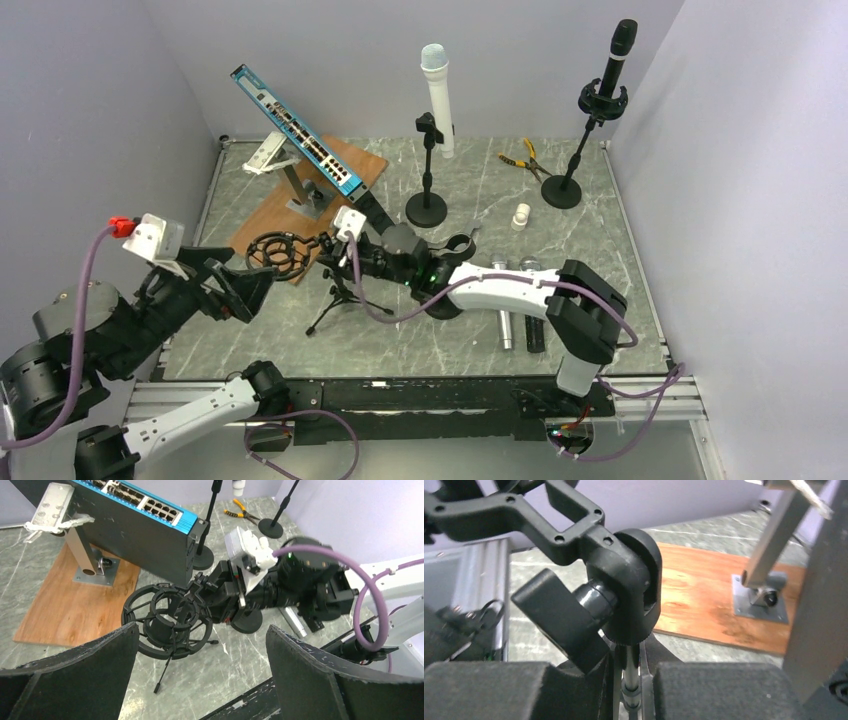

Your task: Remove the microphone from the stand

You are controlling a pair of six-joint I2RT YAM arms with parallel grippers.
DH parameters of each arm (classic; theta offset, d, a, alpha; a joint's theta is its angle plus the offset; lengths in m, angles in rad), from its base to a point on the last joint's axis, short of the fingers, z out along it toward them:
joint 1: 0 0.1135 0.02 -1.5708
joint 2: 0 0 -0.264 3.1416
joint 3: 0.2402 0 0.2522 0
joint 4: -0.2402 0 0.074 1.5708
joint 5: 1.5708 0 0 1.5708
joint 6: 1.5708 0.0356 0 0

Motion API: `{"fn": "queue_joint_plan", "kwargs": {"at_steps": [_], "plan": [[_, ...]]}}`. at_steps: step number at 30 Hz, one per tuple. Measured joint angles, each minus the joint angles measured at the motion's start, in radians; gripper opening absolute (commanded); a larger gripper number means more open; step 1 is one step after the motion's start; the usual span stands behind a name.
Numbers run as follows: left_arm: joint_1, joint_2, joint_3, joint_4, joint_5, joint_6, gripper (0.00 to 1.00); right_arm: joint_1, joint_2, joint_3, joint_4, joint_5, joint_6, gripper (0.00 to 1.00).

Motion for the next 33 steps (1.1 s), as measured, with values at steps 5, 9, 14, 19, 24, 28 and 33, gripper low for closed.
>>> {"fn": "queue_joint_plan", "kwargs": {"at_steps": [5, 9, 14, 19, 24, 28, 33], "plan": [[0.0, 0.016, -0.027, 0.006, 0.012, -0.007, 0.99, -0.113, 0.002, 0.029, -0.067, -0.381, -0.027, 0.01], [0.0, 0.042, -0.027, 0.016, 0.027, -0.016, 0.99, -0.192, 0.05, 0.103, -0.141, -0.657, -0.027, 0.0], [0.0, 0.064, -0.043, 0.033, 0.027, -0.024, 0.99, -0.251, 0.092, 0.174, -0.203, -0.834, -0.031, 0.02], [0.0, 0.068, -0.093, 0.031, 0.008, -0.041, 1.0, -0.268, 0.087, 0.175, -0.231, -0.861, -0.036, 0.34], [0.0, 0.063, -0.14, 0.056, -0.014, -0.056, 0.99, -0.257, 0.066, 0.15, -0.377, -0.722, 0.011, 0.63], [0.0, 0.042, -0.185, 0.105, -0.024, -0.07, 0.99, -0.243, 0.0, 0.098, -0.454, -0.56, 0.027, 0.72], [0.0, 0.037, -0.197, 0.165, -0.022, -0.069, 0.99, -0.21, -0.14, 0.037, -0.543, -0.383, 0.053, 0.81]]}}
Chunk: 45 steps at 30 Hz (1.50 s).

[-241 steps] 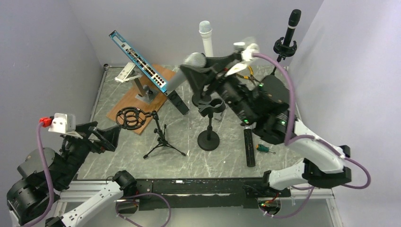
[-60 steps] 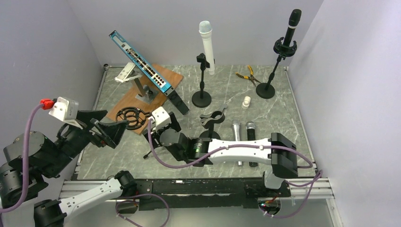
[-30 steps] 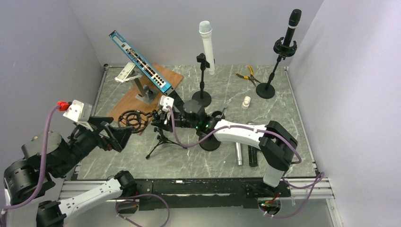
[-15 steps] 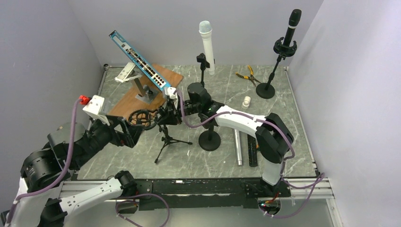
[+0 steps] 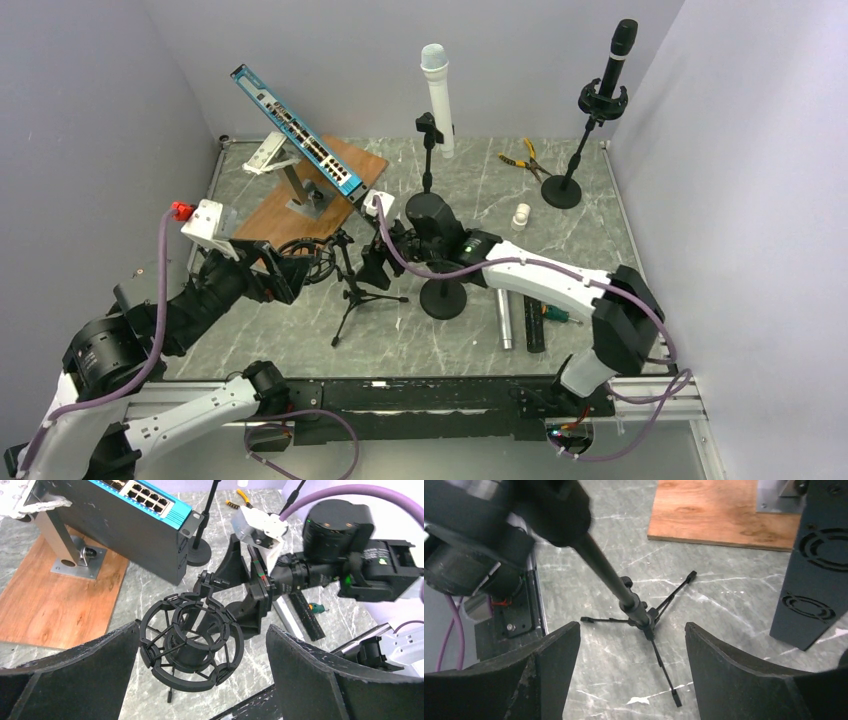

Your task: Remove the microphone from the stand

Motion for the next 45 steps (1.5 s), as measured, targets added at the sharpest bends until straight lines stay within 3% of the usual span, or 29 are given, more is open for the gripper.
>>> {"fn": "queue_joint_plan", "kwargs": {"at_steps": [5, 12, 16, 20, 29, 33, 35, 40, 45], "plan": [[0.0, -0.003, -0.021, 0.04, -0.002, 0.003, 0.99, 0.131, -0.082, -0.016, -0.014, 0.299, 0.082, 0.83], [0.0, -0.029, -0.056, 0.037, -0.032, 0.007, 0.99, 0.37, -0.032, -0.02, 0.029, 0.861, 0.165, 0.79], [0.0, -0.054, -0.055, 0.012, -0.06, 0.007, 0.99, 0.401, 0.035, -0.025, 0.11, 1.077, 0.191, 0.72], [0.0, -0.094, -0.058, 0.005, -0.083, 0.007, 0.99, 0.392, 0.094, -0.026, 0.207, 1.177, 0.205, 0.71], [0.0, -0.125, -0.087, -0.029, -0.129, 0.003, 0.99, 0.39, 0.186, -0.036, 0.494, 1.257, 0.154, 0.67], [0.0, -0.143, -0.102, -0.056, -0.165, -0.003, 0.99, 0.389, 0.23, -0.039, 0.554, 1.269, 0.12, 0.35], [0.0, -0.161, -0.108, -0.072, -0.19, -0.012, 0.99, 0.389, 0.23, -0.061, 0.595, 1.256, 0.089, 0.25], [0.0, -0.229, -0.163, -0.084, -0.232, -0.055, 0.99, 0.386, 0.191, -0.161, 0.706, 1.153, 0.011, 0.12], [0.001, -0.276, -0.256, -0.092, -0.245, -0.117, 0.99, 0.323, 0.123, -0.216, 0.689, 0.971, -0.018, 0.0]]}}
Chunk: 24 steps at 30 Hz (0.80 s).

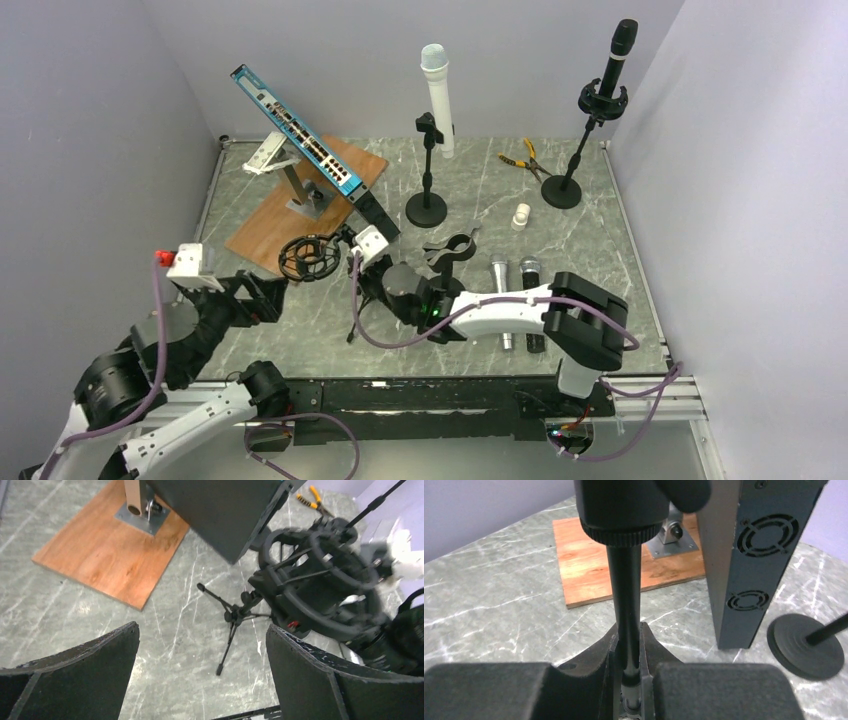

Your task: Remove the microphone from the stand

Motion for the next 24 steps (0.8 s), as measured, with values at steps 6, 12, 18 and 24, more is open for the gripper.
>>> {"fn": "queue_joint_plan", "kwargs": {"at_steps": [6, 12, 18, 24], "plan": [[0.0, -0.028, -0.139, 0.02, 0.04, -0.088, 0.97, -0.148, -0.064, -0.032, -0.058, -0.336, 0.018, 0.0], [0.0, -0.063, -0.341, 0.147, 0.14, -0.181, 0.96, -0.254, -0.079, -0.053, -0.059, -0.589, 0.051, 0.0], [0.0, -0.069, -0.559, 0.336, 0.232, -0.287, 0.96, -0.261, -0.083, -0.076, -0.037, -0.695, 0.05, 0.0], [0.056, 0.042, -0.649, 0.56, 0.349, -0.377, 0.99, -0.267, -0.088, -0.1, -0.004, -0.742, 0.047, 0.0]]}}
